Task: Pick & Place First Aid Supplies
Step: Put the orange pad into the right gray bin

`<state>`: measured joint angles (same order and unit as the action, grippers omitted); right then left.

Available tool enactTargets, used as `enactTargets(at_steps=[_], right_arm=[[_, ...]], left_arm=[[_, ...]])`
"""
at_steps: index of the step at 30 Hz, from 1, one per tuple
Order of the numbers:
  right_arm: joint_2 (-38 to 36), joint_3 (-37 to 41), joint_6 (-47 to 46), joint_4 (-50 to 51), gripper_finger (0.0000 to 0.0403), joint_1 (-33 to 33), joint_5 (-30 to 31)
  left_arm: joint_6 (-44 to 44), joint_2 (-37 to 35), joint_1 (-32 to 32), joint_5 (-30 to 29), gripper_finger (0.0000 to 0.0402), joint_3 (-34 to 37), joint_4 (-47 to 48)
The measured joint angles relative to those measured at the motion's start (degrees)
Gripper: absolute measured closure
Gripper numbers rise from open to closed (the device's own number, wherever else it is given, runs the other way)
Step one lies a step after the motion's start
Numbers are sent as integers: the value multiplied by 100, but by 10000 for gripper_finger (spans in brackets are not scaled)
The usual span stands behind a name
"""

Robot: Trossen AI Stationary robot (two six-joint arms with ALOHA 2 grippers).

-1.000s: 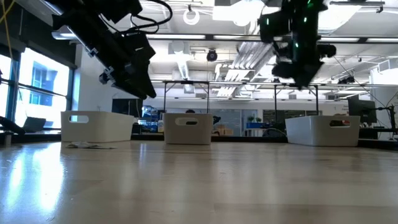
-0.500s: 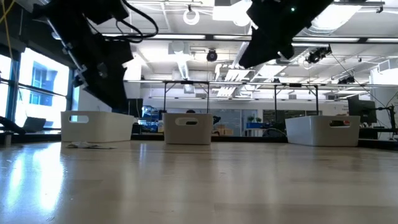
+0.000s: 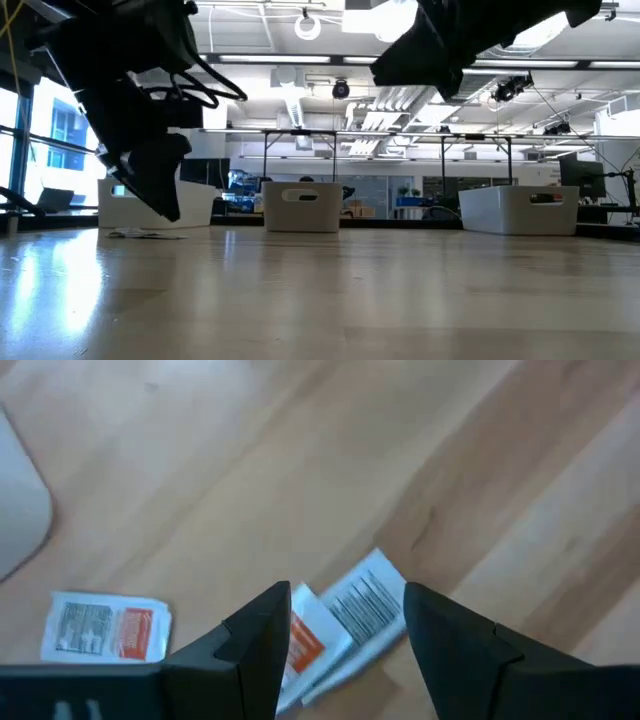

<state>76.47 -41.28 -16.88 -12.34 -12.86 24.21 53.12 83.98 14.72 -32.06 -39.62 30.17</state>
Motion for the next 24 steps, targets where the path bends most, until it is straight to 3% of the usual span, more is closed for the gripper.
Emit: enactTargets(at_steps=[12, 19, 24], right_arm=[[0, -2, 68, -211, 289, 0, -17], [48, -2, 89, -195, 289, 0, -38], [108, -2, 89, -210, 289, 0, -38]], left_arm=[[-8, 721, -4, -63, 209, -19, -512], [-925, 824, -5, 191, 209, -2, -1976], [-1225, 822, -4, 146, 209, -2, -2430]])
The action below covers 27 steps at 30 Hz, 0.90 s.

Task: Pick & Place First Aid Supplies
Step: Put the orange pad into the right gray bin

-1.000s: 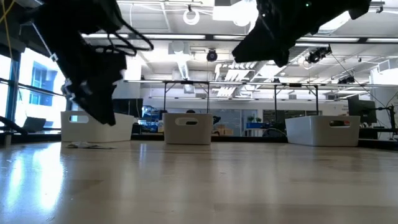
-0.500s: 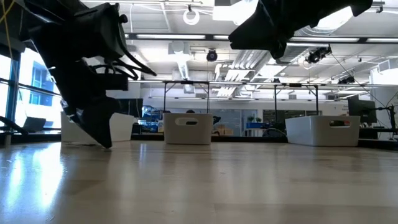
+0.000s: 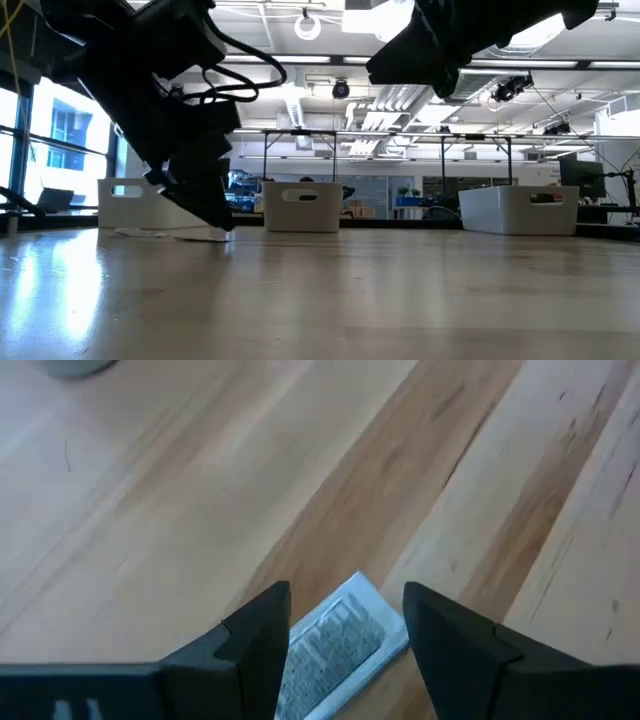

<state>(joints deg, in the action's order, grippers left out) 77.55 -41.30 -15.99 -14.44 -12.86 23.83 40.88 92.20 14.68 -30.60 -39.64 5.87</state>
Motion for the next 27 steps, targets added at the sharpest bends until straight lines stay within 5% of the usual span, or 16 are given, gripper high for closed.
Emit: enactTargets(at_steps=[9, 17, 27], right_arm=[[18, 0, 0, 0, 289, 11, -1], [18, 0, 0, 29, 289, 11, 6], [203, 0, 155, -6, 289, 11, -3]], left_arm=[[143, -367, 0, -299, 209, -9, 408], [913, -608, 11, -91, 209, -4, 2113], [516, 160, 11, -181, 209, -22, 955]])
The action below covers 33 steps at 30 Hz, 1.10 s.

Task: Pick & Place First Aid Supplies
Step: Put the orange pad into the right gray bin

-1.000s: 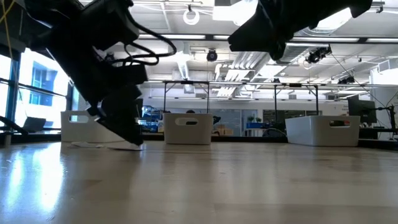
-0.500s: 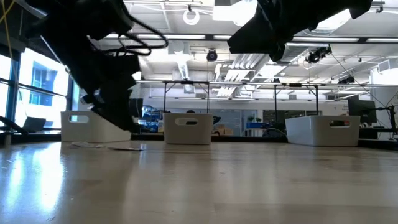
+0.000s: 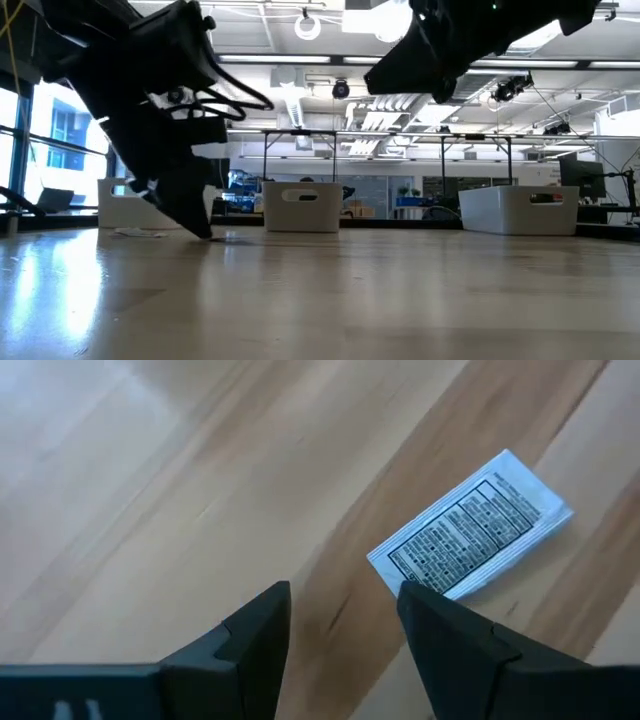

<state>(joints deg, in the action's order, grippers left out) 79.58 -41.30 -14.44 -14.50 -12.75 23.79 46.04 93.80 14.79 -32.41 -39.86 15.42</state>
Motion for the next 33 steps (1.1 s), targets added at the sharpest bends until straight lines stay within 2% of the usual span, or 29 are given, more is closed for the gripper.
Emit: enactTargets(at_steps=[6, 12, 18, 22, 28, 31, 33], right_arm=[[671, 0, 371, -333, 289, 0, -37], [1588, -108, 1571, -863, 289, 40, -551], [2679, -736, 2259, -774, 289, 200, -941], [3209, -1239, 2708, -370, 289, 269, -1058], [3303, -1860, 2846, 966, 289, 264, -788], [3303, -1950, 2973, 1061, 288, 265, -708], [3303, -1915, 2996, 988, 285, 309, -865]], left_arm=[[-688, 437, -17, -11, 209, 3, -1539], [-1289, 779, -17, -213, 209, 13, -2571], [-1382, 899, -17, -300, 209, 13, -2781], [-1407, 927, -17, -348, 209, 11, -2788], [-1432, 929, -15, -374, 209, 11, -2776], [-1434, 932, -15, -398, 209, 13, -2788], [-1464, 933, -15, -403, 209, 18, -2855]])
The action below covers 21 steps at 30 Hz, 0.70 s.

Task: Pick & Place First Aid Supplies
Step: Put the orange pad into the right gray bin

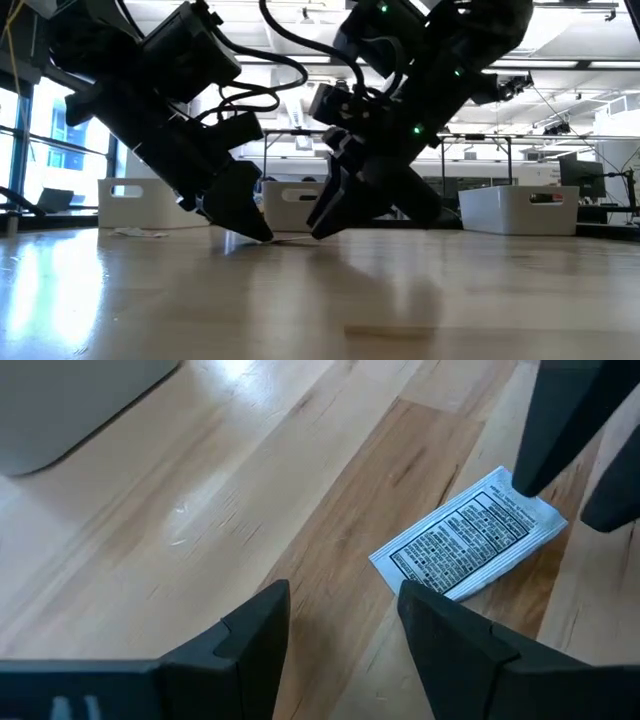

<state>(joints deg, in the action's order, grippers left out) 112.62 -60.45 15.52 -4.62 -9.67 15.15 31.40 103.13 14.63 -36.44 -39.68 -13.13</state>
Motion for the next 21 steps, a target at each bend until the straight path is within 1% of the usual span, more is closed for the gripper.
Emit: enactTargets(at_steps=[5, 15, 18, 21], right_arm=[[-11, 154, -188, -14, 279, 151, -385], [-26, 451, -513, -195, 283, 357, -565], [-26, 453, -516, -193, 292, 377, -679], [-26, 471, -481, -303, 300, 380, -815]], left_arm=[[-195, 17, -2, 31, 209, 10, -251], [-575, -221, -2, 17, 209, -76, -336], [-789, -377, 0, -1, 209, -196, -184], [-924, -715, 0, -212, 209, -333, 269]])
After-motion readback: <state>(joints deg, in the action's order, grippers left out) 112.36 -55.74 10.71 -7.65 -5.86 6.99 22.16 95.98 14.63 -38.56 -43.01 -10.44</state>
